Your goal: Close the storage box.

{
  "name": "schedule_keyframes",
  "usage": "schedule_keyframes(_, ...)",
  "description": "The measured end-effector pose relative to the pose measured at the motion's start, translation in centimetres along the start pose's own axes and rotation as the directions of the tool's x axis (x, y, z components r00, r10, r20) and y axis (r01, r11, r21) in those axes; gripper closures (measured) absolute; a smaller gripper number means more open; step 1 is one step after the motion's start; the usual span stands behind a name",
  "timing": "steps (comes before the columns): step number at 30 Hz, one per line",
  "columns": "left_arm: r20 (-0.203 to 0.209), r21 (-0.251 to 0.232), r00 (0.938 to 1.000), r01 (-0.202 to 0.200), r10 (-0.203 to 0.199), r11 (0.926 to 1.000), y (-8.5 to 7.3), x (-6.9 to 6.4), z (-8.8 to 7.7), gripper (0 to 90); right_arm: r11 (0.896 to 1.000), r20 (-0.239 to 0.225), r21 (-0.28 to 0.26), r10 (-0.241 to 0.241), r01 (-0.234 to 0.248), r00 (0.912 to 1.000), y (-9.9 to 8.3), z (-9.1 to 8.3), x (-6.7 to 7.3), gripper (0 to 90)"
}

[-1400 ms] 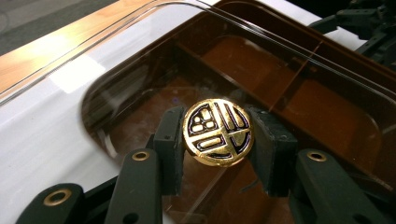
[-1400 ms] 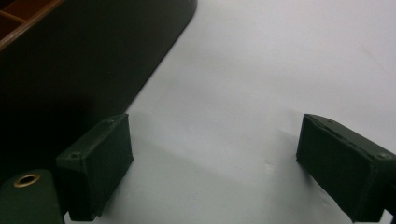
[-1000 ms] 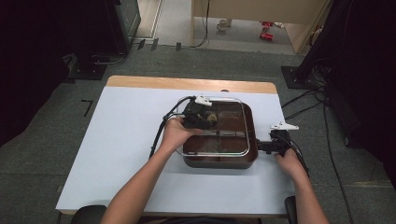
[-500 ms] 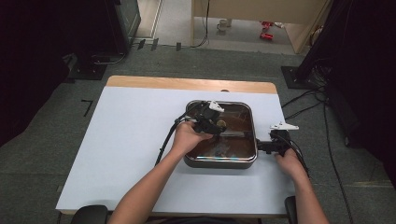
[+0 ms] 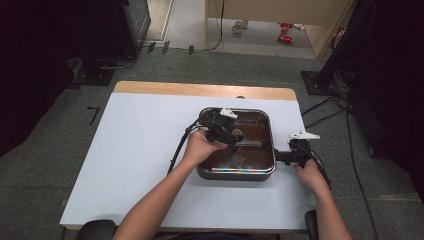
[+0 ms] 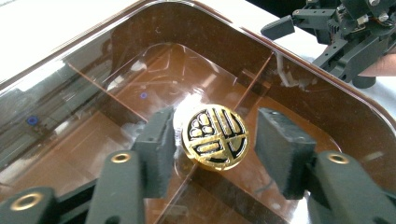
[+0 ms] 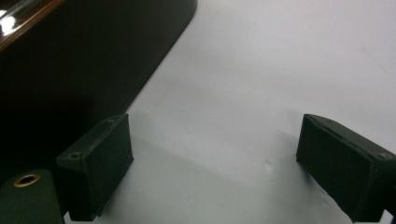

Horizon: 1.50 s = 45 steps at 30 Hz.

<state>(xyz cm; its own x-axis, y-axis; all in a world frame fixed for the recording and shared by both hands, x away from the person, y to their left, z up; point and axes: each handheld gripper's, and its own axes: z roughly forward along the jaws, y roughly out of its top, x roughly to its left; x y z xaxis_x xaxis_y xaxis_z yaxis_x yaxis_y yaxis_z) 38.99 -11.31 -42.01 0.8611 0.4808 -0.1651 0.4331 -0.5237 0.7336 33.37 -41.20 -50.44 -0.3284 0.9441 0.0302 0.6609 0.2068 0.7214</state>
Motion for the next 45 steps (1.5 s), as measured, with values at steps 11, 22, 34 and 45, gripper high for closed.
schedule_keyframes(11,-0.032,0.024,0.9993,-0.016,0.017,0.9996,-0.3,-0.1,-2.4,32.6,1.000,0.000,0.000,0.002,-0.002,1.0000,0.0,0.0,0.0,9.9)
schedule_keyframes(22,-0.054,-0.014,0.9984,-0.017,0.016,0.9998,-2.0,0.0,-5.5,28.0,1.000,0.000,0.000,0.001,-0.001,1.0000,0.0,0.0,0.0,9.9)
schedule_keyframes(34,-0.087,-0.038,0.9961,0.008,-0.012,0.9993,-4.9,-0.1,-8.2,26.8,1.000,0.001,0.000,0.001,-0.001,1.0000,0.0,0.0,0.0,10.0)
schedule_keyframes(45,-0.124,-0.059,0.9922,-0.001,-0.006,0.9982,-7.3,-0.2,-10.1,26.0,1.000,0.000,-0.001,0.002,-0.002,1.0000,0.0,0.0,0.0,9.9)
